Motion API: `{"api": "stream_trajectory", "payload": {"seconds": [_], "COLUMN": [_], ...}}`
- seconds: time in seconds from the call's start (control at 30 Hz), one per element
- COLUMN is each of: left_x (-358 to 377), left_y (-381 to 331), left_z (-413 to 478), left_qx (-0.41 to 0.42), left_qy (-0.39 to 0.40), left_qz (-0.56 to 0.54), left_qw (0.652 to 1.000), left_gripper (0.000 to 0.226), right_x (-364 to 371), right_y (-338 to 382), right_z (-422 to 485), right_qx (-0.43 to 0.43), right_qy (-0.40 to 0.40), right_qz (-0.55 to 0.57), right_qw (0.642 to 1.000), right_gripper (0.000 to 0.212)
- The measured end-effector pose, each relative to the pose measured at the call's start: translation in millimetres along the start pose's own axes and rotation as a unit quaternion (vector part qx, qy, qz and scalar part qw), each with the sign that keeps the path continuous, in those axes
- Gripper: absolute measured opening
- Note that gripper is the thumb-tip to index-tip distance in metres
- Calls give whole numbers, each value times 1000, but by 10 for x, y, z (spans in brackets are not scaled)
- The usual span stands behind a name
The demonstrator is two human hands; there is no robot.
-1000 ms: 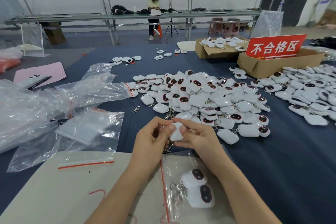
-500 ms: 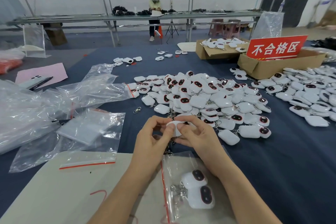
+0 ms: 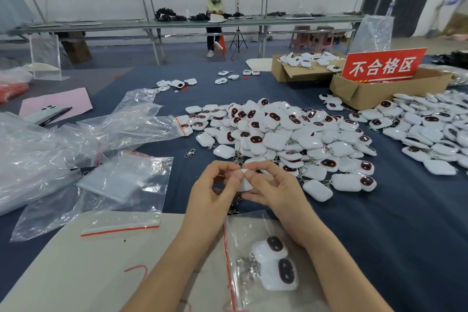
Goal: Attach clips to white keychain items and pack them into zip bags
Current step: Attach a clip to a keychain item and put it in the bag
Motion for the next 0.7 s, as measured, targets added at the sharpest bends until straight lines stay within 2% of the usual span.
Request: {"api": "stream_trajectory", "payload": {"seconds": [0.17,0.43,0.6,0.7], "left_x": [103,20,109,80], "left_y": [-6,-13,37,64], "left_z": [-6,-13,-4,7], "left_qx": [9,3,-15,-17], "left_qy": [28,3,57,44], "left_qz": [60,52,69,79], "left_qw": [998,999,996,996], "left_gripper": [38,39,38,37], "right_x": [-55,36,-22,-54], "right_y": [0,-8,10,-28], "right_z": [14,33,12,17], "right_qx": [-8,-13,-31,-23], "right_qy": [-18,16,-12,-19], "right_qz": [35,-92,-139,-146], "right_qw": [999,996,990,989], "right_gripper": [26,46,39,37]}}
Point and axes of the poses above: each hand's wrist, its own z-axis towards the middle knuckle, its own x-axis out of the palm, y = z × x, the point moved 10 cm from there along z, towards the middle knuckle, and after that the axes turned 5 degrees about y, right-handed, at the moved point
